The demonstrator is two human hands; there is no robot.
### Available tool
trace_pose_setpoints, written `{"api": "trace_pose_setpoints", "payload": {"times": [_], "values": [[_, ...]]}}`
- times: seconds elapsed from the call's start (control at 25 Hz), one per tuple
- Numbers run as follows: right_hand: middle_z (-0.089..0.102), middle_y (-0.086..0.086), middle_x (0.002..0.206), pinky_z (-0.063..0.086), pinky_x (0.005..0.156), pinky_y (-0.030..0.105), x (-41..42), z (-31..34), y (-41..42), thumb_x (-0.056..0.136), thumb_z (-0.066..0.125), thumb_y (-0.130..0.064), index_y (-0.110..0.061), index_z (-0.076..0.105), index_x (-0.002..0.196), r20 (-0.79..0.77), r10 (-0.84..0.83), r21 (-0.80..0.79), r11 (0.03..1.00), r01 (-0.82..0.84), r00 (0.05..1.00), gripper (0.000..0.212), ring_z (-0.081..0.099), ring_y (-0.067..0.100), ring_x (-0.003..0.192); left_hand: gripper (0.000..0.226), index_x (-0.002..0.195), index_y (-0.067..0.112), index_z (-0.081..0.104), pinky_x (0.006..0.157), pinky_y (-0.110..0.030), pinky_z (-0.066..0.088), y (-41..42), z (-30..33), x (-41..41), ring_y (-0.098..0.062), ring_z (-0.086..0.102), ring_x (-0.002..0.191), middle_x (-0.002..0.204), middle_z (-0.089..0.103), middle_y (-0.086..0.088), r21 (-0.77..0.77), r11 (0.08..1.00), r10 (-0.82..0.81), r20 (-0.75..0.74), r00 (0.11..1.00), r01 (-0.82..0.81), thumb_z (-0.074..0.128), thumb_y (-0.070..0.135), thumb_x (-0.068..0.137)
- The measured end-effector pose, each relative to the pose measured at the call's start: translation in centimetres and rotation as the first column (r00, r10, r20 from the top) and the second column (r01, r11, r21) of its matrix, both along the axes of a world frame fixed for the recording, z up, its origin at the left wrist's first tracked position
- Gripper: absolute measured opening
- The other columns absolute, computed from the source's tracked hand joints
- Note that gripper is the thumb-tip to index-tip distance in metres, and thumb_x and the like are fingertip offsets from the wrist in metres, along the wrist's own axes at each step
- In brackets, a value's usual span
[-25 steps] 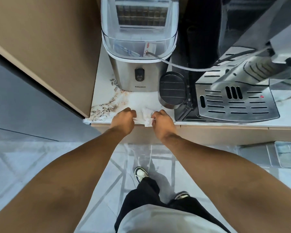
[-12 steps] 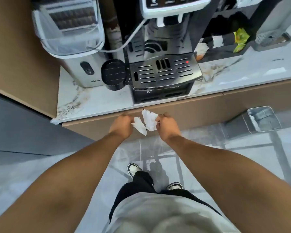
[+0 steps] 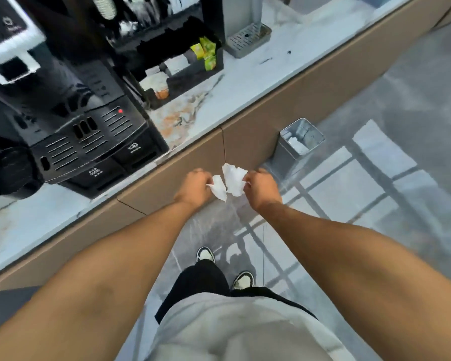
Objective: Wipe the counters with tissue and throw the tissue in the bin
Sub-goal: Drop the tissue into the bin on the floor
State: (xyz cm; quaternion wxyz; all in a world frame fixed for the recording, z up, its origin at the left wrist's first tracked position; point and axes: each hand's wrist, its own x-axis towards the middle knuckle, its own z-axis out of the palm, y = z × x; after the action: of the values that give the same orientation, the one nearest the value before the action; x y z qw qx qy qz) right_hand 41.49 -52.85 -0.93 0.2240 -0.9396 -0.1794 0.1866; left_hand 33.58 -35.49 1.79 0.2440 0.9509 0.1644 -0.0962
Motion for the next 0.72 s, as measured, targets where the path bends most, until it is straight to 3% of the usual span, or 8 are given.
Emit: {"api": "trace_pose_setpoints", "payload": {"times": [0.28,0.56,0.72], "values": [[0.060,0.010,0.115,0.053,0.089,0.038,7.4,-0.7,-8.8,0.088,0.052,-0.005,-0.014,0.071,0.105,-0.026,-0.267,0.025,0.963,0.268,0.963,0.027,0.063,0.033,0.098,0.021,0.092,0.008,0.071,0.090,-0.041,0.050,-7.1,-1.0,12.4,-0.033,0.060,0.102,0.103,0.064,-0.015,0.049,0.969,-0.243,-0.021,0.970,0.244,0.055,-0.001,0.084],[0.059,0.014,0.120,0.047,0.091,0.034,18.4,-1.8,-14.0,0.091,0.051,-0.004,-0.010,0.069,0.114,-0.051,-0.384,-0.018,0.924,0.383,0.922,0.029,0.060,0.035,0.106,0.021,0.095,0.012,0.072,0.090,-0.043,0.051,-11.4,-3.5,26.4,-0.033,0.061,0.103,0.106,0.065,-0.013,0.052,0.920,-0.384,-0.065,0.921,0.388,0.057,0.002,0.084],[0.058,0.013,0.119,0.048,0.080,0.031,24.8,-2.2,-15.8,0.093,0.052,-0.006,-0.014,0.066,0.115,-0.072,-0.439,-0.041,0.898,0.438,0.895,0.027,0.061,0.034,0.101,0.017,0.093,0.011,0.072,0.087,-0.041,0.051,-13.4,-4.8,33.9,-0.033,0.061,0.100,0.104,0.064,-0.013,-0.006,0.920,-0.392,-0.079,0.917,0.393,0.060,0.003,0.083]]}}
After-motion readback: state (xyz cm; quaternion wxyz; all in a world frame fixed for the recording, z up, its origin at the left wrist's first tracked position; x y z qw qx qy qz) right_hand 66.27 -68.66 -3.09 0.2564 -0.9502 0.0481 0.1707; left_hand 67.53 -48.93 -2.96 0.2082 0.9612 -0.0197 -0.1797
